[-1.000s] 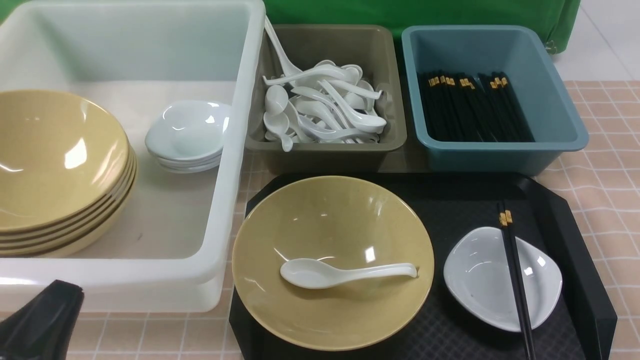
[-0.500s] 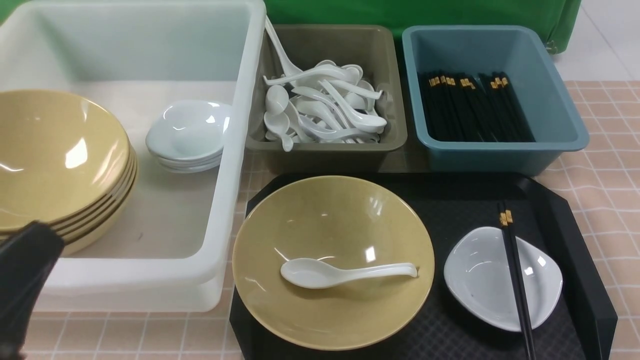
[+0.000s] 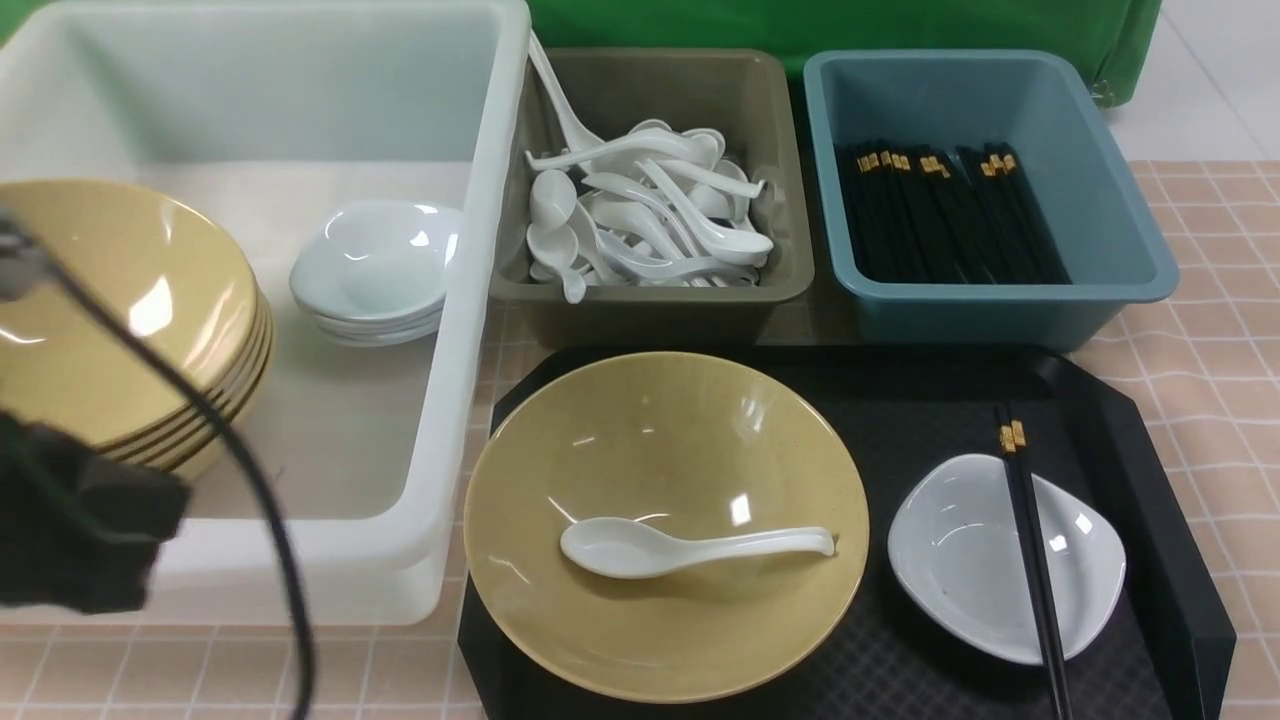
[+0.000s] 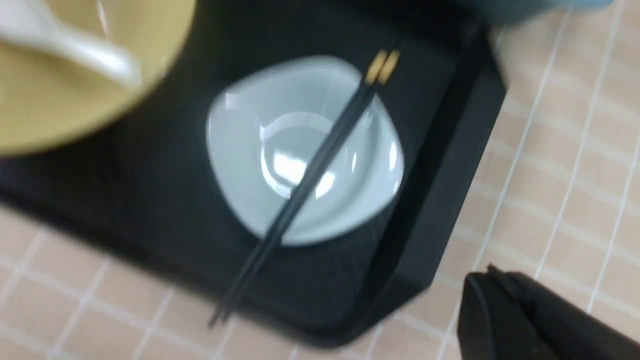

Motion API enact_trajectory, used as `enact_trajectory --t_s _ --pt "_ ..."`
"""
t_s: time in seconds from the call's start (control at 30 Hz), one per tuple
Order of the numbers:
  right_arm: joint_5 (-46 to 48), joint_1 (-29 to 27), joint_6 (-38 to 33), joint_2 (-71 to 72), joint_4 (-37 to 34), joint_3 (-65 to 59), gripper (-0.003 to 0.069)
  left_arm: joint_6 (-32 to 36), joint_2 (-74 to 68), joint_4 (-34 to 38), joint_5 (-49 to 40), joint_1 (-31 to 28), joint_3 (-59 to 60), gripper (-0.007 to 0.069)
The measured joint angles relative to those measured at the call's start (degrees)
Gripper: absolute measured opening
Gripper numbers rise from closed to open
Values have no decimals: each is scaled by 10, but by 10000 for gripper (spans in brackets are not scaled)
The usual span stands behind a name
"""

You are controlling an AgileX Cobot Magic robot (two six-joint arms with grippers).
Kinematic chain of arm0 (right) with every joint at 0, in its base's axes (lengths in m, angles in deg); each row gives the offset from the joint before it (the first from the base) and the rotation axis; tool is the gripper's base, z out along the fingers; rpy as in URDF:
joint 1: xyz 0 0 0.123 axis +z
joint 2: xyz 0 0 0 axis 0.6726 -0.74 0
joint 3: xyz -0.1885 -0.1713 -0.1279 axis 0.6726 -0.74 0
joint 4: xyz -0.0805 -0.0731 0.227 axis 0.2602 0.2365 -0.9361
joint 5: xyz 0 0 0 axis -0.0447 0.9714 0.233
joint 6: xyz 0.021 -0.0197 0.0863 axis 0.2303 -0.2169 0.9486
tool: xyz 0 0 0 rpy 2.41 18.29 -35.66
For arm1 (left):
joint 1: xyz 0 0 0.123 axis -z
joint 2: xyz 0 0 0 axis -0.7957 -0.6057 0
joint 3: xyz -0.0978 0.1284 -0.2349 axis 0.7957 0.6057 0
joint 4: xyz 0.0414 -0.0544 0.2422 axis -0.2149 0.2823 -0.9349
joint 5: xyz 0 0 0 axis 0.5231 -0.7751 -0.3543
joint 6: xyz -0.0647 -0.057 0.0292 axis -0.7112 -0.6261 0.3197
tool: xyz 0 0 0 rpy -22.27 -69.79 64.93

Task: On brown table put chopsticks spoon bowls plates into blue grey white boxes.
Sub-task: 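Move the grippers toward the tableware on the black tray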

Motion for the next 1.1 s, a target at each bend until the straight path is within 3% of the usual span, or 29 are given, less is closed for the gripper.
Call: enact_trajectory --t_s 0.03,0.07,0.1,0.2,0.3,0.43,0.47,0.67,1.1 --pt "12 0 -1 -41 0 17 37 -2 -34 -11 -3 51 -21 4" --pt "12 0 -1 -45 0 19 37 -2 -37 -12 -3 51 -23 4" --pt "13 0 -1 -76 -2 27 38 -4 -65 -18 -5 94 -41 4" --pt "5 0 -1 -132 -24 34 44 -5 -116 -30 -5 152 -76 4" --pt "-18 0 -2 -192 -79 34 78 -6 -173 -43 1 215 -113 4" --pt "-48 0 2 -248 -100 34 181 -6 -227 -57 14 264 -144 4" --pt "-63 0 15 -272 -101 34 263 -6 -248 -61 24 281 -152 4" --pt "-110 0 53 -333 -103 34 435 -6 -295 -65 38 305 -155 4" --pt "-165 0 81 -423 -104 35 453 -5 -301 -87 45 305 -155 4"
